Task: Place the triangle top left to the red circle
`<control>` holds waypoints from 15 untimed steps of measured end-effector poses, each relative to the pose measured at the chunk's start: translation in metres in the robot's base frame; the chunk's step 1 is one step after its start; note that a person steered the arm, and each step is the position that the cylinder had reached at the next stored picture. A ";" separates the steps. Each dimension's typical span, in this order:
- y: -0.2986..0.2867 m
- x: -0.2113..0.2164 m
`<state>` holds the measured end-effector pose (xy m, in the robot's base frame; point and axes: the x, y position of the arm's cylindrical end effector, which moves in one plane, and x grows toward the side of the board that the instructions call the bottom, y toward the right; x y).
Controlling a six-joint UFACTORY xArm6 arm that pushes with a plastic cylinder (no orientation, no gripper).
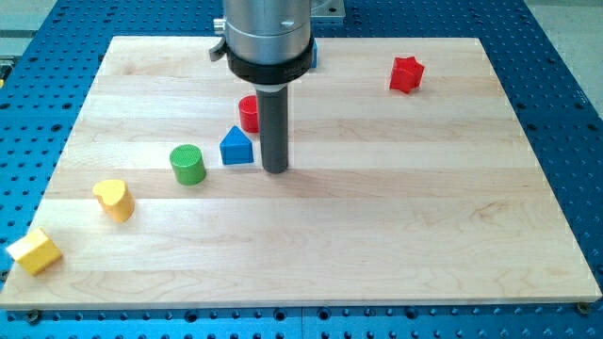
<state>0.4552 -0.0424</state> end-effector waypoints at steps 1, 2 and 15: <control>-0.091 -0.011; -0.134 -0.062; -0.037 -0.036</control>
<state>0.4196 -0.0789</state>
